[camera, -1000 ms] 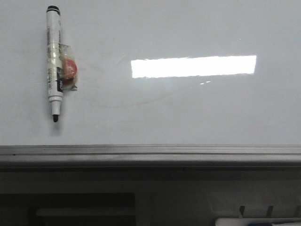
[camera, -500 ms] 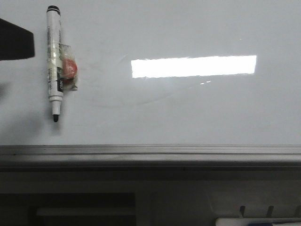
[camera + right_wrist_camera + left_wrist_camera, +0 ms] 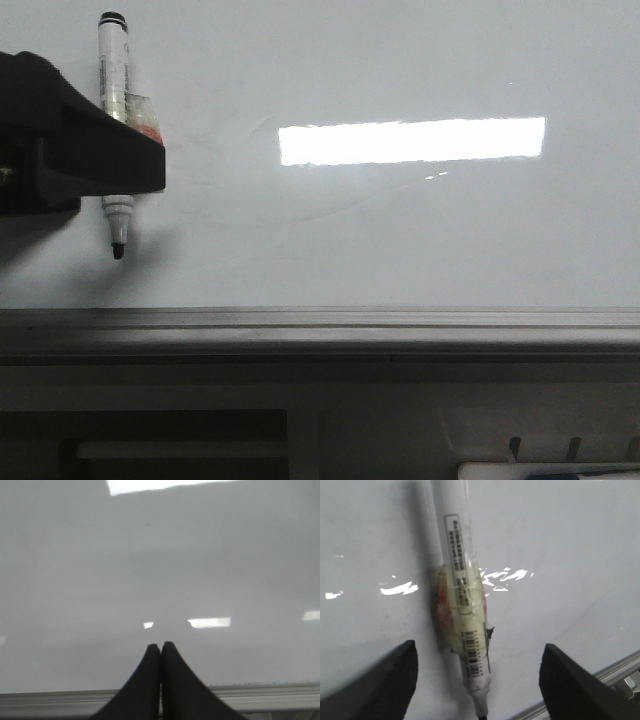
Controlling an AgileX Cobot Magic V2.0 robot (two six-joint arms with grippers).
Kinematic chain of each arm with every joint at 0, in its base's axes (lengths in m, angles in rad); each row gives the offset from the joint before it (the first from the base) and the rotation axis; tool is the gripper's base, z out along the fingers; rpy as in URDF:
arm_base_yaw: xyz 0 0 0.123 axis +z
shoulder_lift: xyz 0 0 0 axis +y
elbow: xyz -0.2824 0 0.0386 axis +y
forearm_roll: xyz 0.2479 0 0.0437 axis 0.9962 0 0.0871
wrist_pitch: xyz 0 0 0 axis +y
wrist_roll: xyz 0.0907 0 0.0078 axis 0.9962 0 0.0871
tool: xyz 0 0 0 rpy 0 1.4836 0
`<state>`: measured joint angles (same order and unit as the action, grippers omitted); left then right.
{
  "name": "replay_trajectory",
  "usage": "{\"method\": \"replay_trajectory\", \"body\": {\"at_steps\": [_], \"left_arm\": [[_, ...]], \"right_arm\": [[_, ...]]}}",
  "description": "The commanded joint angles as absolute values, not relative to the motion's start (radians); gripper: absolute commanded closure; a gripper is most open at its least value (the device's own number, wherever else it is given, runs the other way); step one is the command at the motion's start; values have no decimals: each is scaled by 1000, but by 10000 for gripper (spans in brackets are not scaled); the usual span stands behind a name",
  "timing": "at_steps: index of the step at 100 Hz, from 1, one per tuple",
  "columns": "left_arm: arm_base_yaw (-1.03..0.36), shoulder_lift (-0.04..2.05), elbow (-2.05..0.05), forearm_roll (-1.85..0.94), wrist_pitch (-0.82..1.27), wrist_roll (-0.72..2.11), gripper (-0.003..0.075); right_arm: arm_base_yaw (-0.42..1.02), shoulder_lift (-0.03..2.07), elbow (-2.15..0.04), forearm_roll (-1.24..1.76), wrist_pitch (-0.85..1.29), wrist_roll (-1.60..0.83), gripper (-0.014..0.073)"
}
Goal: Write number 3 on whiteboard
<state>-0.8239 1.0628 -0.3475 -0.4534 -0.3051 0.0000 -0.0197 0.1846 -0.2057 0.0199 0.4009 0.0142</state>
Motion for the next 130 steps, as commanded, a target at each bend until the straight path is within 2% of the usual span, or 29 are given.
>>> {"method": "replay_trajectory", "body": {"at_steps": [1, 29, 34, 41, 43, 46, 50, 51, 52, 54, 75, 89, 107, 120, 125, 130], "left_arm": [[-832, 1064, -380, -461, -385, -10, 238], [-832, 1165, -380, -473, -411, -10, 288], [-832, 1176, -380, -495, -407, -10, 318], [-832, 1183, -380, -524, -405, -10, 421], [-832, 1183, -380, -526, -405, -10, 484], [-832, 1183, -380, -526, -403, -10, 537], [-832, 1183, -380, -526, -403, 0, 668], [-832, 1183, -380, -526, -401, 0, 668], [-832, 1183, -380, -524, -398, 0, 724], [-832, 1183, -380, -519, -398, 0, 740], [-832, 1181, -378, -500, -369, 0, 741], [-832, 1149, -378, -353, -345, 0, 741], [-832, 1070, -378, -191, -267, 0, 741], [-832, 1009, -380, -47, -263, 0, 741], [-832, 991, -380, 34, -263, 0, 741], [-832, 981, -380, 119, -263, 0, 741]], "right_arm": [[-28, 203, -244, 17, 319, 13, 636], [-28, 203, -244, 17, 315, 13, 636], [-28, 203, -244, 17, 313, 13, 636], [-28, 203, -244, 17, 313, 13, 636], [-28, 203, -244, 17, 313, 13, 636], [-28, 203, -244, 17, 313, 13, 636], [-28, 203, -244, 17, 313, 13, 636], [-28, 203, -244, 17, 313, 13, 636], [-28, 203, -244, 17, 313, 13, 636], [-28, 203, -244, 17, 313, 13, 636], [-26, 203, -254, 19, 300, 13, 636], [27, 203, -282, 21, 356, 13, 636], [176, 235, -323, 86, 387, -18, 634], [321, 321, -361, 96, 389, -164, 630], [381, 360, -377, 96, 387, -219, 601], [444, 399, -395, 96, 387, -260, 530]]}}
